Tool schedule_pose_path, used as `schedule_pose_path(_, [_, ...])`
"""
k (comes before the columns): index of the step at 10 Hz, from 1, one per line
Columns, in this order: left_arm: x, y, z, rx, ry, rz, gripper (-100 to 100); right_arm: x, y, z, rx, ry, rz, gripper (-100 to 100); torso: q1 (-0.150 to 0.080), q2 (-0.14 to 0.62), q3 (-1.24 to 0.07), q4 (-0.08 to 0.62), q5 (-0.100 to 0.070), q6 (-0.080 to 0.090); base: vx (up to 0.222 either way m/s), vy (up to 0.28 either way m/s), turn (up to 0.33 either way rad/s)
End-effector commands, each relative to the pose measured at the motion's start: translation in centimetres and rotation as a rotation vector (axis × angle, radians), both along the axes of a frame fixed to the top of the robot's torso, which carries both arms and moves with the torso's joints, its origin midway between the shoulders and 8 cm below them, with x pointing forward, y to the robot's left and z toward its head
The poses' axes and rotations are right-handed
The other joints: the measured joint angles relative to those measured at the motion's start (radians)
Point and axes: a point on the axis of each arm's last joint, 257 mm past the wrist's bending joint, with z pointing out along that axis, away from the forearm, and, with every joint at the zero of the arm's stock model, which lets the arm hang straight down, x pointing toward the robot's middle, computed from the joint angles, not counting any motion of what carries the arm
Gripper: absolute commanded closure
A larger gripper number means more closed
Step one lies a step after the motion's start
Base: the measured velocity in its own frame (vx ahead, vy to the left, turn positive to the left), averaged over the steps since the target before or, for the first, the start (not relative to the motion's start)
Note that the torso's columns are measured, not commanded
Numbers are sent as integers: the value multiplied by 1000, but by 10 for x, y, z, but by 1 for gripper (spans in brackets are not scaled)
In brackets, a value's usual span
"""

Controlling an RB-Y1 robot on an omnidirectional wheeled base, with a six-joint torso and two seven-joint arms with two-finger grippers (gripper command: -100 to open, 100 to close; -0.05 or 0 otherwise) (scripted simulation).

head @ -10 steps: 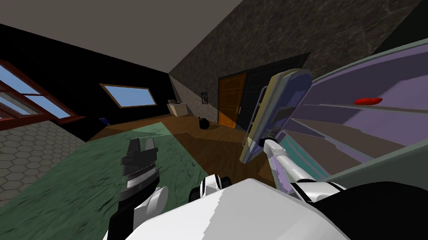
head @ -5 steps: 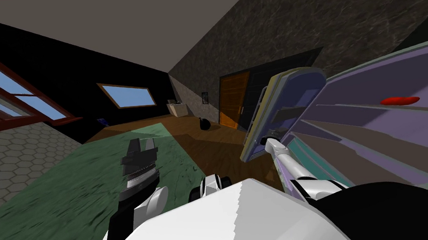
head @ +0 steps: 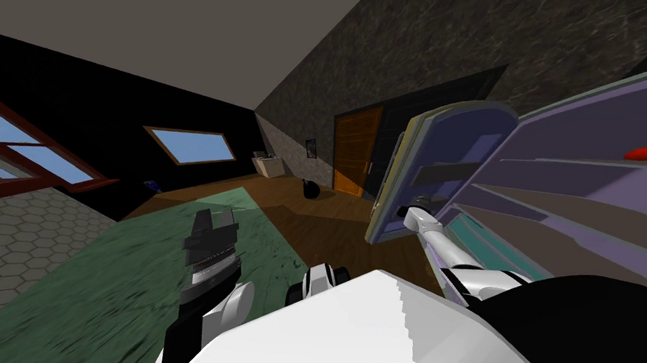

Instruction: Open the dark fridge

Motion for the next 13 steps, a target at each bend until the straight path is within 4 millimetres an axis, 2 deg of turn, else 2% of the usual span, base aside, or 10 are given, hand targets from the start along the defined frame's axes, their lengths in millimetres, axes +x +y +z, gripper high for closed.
schedule_pose_path(1, [0,0,0,0,0,0,0,-4,-5,3,0,2,-18,-100,-1,2,1,0,0,0,82,34,3])
schedule_pose_path(2, [0,0,0,0,0,0,0,-5,-6,4,-1,4,-20,-100,-4,8,5,2,-1,1,21,9,5])
schedule_pose_path(3, [0,0,0,0,0,0,0,-5,-5,4,-1,3,-19,100,-5,10,6,3,-1,1,11,4,2])
schedule_pose_path(6, [0,0,0,0,0,0,0,-24,-16,7,-3,4,-95,100,0,-9,-6,-3,0,-1,223,25,12])
schedule_pose_path(10, [0,0,0,0,0,0,0,-45,-26,10,-3,7,-170,100,-1,5,3,2,0,1,226,31,9])
schedule_pose_path(11, [0,0,0,0,0,0,0,-55,-30,11,-2,8,-208,100,-1,3,2,1,0,0,315,50,10])
schedule_pose_path(12, [0,0,0,0,0,0,0,-49,-27,10,-2,6,-184,100,0,-2,-1,0,0,0,156,23,7])
schedule_pose_path(13, [0,0,0,0,0,0,0,-47,-31,21,-3,7,-194,-100,-2,6,3,1,-1,1,12,19,28])
